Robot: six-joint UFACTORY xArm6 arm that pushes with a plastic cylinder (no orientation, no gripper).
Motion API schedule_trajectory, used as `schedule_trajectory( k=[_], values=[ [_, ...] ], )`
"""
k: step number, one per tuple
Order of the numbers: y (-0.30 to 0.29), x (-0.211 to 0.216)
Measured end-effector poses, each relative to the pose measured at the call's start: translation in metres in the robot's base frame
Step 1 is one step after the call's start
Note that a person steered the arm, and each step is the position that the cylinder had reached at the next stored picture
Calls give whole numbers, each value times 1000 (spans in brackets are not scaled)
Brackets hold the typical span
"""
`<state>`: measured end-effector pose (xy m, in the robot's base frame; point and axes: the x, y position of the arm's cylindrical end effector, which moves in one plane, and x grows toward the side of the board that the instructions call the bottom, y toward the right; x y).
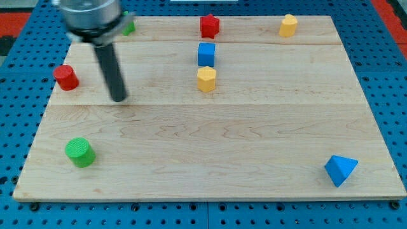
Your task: Push the red circle towards the center of the board
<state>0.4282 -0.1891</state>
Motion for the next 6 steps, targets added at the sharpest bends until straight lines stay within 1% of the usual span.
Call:
schedule_trajectory(
  k=[1, 2, 3, 4, 5, 6],
  values=[
    [-104, 0],
    [-111, -9],
    [-70, -56],
    [-73, -76],
    [-61, -97],
    [-9, -87]
  ],
)
